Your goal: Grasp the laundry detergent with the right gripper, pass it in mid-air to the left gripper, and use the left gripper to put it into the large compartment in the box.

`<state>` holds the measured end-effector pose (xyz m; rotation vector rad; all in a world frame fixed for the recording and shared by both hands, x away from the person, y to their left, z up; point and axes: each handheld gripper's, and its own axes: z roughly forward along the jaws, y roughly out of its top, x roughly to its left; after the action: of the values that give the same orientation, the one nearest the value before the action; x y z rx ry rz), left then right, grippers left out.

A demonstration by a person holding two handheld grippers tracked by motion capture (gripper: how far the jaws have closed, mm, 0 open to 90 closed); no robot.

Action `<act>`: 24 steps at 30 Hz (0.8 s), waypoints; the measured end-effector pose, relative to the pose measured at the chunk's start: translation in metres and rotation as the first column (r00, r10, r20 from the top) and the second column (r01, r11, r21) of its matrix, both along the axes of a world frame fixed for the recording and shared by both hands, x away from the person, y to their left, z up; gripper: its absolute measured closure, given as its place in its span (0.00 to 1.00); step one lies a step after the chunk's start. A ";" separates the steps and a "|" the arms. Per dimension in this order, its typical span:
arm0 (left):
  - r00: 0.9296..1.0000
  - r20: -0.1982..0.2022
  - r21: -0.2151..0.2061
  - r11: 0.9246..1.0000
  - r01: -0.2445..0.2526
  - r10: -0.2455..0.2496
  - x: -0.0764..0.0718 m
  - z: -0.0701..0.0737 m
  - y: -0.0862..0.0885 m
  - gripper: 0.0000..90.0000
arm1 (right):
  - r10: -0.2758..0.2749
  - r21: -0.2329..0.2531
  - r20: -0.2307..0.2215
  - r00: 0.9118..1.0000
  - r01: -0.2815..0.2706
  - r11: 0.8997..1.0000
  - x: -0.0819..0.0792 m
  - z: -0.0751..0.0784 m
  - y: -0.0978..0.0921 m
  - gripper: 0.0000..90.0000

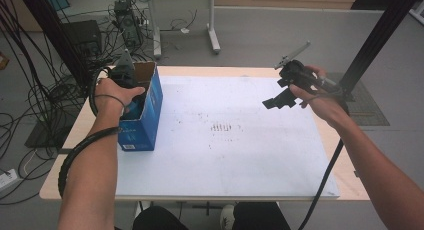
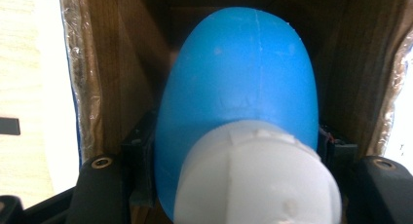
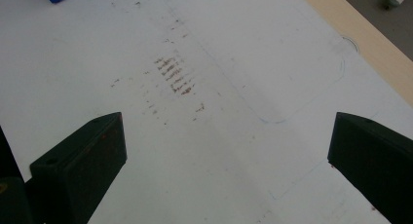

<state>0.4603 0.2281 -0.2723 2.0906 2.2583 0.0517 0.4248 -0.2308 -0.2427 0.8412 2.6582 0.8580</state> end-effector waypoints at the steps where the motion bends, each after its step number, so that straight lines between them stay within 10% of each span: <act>1: 1.000 0.000 0.000 1.000 0.001 -0.001 0.000 0.000 0.000 0.40 | 0.001 0.000 0.001 1.000 -0.001 1.000 0.000 0.000 0.000 0.00; 24: 1.000 0.003 0.000 1.000 0.002 -0.002 0.000 0.000 0.000 0.40 | -0.002 -0.002 0.007 1.000 0.002 1.000 0.000 0.001 0.000 0.00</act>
<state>0.4600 0.2281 -0.2723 2.0918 2.2545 0.0541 0.4249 -0.2312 -0.2413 0.8391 2.6516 0.8559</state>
